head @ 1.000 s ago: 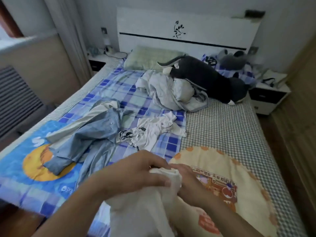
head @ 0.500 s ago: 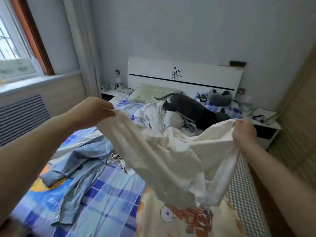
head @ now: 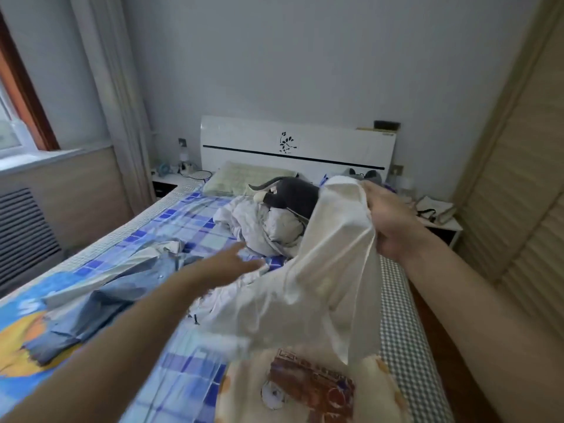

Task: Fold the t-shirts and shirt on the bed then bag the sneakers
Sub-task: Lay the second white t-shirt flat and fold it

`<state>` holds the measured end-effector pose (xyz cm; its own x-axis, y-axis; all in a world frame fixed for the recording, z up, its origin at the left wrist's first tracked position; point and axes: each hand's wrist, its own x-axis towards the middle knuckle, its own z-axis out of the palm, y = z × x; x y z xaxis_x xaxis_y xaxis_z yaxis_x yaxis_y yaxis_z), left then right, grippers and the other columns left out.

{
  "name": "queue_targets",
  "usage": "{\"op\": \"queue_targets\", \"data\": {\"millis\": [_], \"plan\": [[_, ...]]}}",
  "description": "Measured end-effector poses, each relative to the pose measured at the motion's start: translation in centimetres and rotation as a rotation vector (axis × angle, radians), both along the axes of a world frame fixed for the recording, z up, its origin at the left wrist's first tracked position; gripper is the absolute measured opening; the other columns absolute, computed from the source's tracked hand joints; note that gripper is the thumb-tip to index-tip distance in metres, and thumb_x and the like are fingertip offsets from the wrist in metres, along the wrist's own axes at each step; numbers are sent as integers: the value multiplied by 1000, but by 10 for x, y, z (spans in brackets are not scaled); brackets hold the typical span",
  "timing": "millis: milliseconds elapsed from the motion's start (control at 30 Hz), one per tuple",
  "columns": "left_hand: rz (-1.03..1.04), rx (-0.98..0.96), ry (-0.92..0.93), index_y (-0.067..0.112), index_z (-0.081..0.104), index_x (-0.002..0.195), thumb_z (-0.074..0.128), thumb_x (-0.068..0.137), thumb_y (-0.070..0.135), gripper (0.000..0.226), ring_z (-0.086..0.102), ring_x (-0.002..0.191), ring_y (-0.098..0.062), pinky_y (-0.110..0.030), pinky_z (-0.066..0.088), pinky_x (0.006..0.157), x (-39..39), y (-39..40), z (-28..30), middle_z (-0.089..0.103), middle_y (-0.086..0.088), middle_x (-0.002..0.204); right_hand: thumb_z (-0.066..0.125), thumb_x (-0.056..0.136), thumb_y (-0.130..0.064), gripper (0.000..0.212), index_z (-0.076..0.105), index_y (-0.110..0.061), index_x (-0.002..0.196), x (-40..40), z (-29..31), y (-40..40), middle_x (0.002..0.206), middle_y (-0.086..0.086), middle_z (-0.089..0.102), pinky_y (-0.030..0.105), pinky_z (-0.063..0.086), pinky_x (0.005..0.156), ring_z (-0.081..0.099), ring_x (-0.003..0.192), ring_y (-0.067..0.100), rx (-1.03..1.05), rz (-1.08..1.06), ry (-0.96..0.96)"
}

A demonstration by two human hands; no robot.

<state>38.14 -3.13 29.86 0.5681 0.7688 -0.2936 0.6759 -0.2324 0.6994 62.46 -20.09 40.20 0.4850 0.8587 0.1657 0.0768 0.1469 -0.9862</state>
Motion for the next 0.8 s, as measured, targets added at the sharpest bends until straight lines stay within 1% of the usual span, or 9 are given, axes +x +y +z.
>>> {"op": "queue_targets", "data": {"millis": [67,133,200,300,467,567,700,733,800], "plan": [[13,-179,-274,30,19,160,77,81,57,101,47,135,-21,-39,42,109,39,-34,-19,44,8,139,51,105,-14,17,66,-10,99,-19,2,-5,78,-1,70,25,54,60,65,68,11,-26,101,-87],[53,-237,-425,24,51,142,81,80,50,74,62,120,-23,-45,52,103,59,-49,-41,61,9,129,44,108,-21,26,60,-15,89,-22,-1,-13,66,-6,65,20,48,50,59,58,6,-63,132,-87],[83,-194,-471,16,71,100,79,88,31,21,70,93,-24,-41,59,82,65,-54,-55,74,-2,98,45,108,-25,28,61,-16,88,-9,-11,-22,70,-4,64,23,47,55,59,62,9,-105,34,-101],[90,-32,-436,14,56,75,79,84,14,24,50,64,-17,-28,38,53,58,-47,-60,55,-2,69,51,100,-36,27,65,-16,86,34,-37,-46,83,6,64,37,47,71,58,78,23,-182,-288,-221],[-44,85,-351,15,62,72,75,77,10,15,50,68,-18,-29,38,61,45,-41,-27,55,2,68,48,98,-21,24,60,-12,80,71,-68,-93,73,4,56,35,39,65,50,70,21,-211,-578,-142],[57,55,-528,16,76,80,71,88,10,11,60,76,-20,-34,46,69,58,-47,8,69,0,74,44,98,-12,24,62,-12,83,70,-74,-109,76,4,59,32,38,63,52,72,22,-268,-698,-202],[-59,-120,-690,19,81,94,57,102,14,25,70,93,-25,-38,57,80,76,-78,56,77,-7,98,54,98,-14,16,66,-4,95,49,-65,-125,94,14,69,37,45,65,59,81,22,-821,-293,-621],[-136,-78,-660,24,81,94,58,101,17,25,71,97,-23,-39,58,84,80,-86,66,77,-4,100,59,97,-23,15,67,-11,104,33,-57,-126,103,7,69,39,48,69,60,87,15,-863,-136,-656],[-303,81,-551,29,81,91,64,97,21,19,71,95,-17,-36,56,83,89,-105,82,77,3,94,69,94,-34,42,55,-31,133,-1,-38,-117,122,-15,60,26,50,81,57,109,3,-658,84,-526]]}}
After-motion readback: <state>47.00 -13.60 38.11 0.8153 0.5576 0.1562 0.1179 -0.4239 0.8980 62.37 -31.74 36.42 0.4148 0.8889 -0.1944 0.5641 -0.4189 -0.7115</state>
